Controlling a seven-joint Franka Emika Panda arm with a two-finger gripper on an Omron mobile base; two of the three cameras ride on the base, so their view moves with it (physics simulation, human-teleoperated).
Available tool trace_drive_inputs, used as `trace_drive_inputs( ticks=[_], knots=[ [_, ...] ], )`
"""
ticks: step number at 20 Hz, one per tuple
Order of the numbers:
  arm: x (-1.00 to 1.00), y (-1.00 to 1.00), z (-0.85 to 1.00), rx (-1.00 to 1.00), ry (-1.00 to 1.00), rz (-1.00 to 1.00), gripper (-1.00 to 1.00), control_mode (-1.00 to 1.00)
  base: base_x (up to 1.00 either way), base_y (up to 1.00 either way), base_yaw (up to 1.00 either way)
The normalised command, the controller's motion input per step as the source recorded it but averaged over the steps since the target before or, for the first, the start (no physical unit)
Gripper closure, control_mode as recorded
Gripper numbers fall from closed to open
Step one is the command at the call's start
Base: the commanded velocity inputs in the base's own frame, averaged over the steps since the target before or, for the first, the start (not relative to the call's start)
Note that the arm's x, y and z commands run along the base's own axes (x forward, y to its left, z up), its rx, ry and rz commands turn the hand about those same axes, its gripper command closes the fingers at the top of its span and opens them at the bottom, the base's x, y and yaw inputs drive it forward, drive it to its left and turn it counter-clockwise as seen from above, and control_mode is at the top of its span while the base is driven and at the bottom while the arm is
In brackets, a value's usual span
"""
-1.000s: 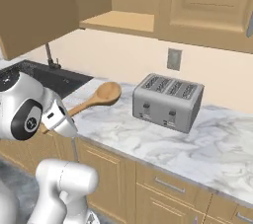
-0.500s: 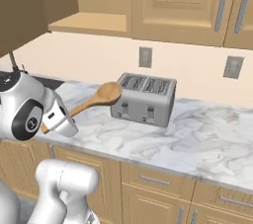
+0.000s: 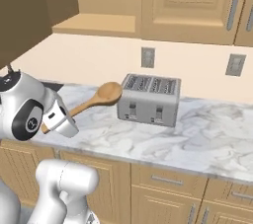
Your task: Organize the utensils by type. Pick up the wooden spoons from the counter and place them in the open cabinet. Then pick up the metallic utensils from the counter and place them in the open drawer.
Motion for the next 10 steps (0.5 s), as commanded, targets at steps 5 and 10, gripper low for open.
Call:
trace_drive_inputs(
  ticks=[5,10],
  knots=[
    [0.00,0.00,0.00,0.00,0.00,0.00,1.00,1.00,0.38,0.34,-0.10],
    [0.00,0.00,0.00,0.00,0.00,0.00,1.00,1.00,0.35,0.28,-0.06]
  ],
)
